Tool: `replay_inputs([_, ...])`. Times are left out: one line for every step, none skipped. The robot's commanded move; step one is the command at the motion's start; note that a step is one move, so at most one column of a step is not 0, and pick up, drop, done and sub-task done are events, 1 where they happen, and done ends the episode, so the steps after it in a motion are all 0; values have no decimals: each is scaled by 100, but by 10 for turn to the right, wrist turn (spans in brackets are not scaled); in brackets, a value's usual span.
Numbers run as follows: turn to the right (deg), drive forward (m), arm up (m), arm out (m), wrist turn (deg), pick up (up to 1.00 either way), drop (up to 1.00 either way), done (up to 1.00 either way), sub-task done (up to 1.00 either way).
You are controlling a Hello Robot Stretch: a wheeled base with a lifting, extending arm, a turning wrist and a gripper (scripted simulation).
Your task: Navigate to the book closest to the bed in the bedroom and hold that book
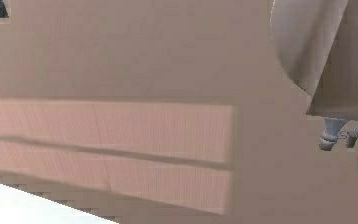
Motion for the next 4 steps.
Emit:
replay_inputs([-150, 0, 0, 0, 0, 0, 0, 0, 0])
replay_inputs([0, 35, 0, 0, 0, 0, 0, 0, 0])
replay_inputs([-450, 0, 0, 0, 0, 0, 0, 0, 0])
replay_inputs([-120, 0, 0, 0, 0, 0, 0, 0, 0])
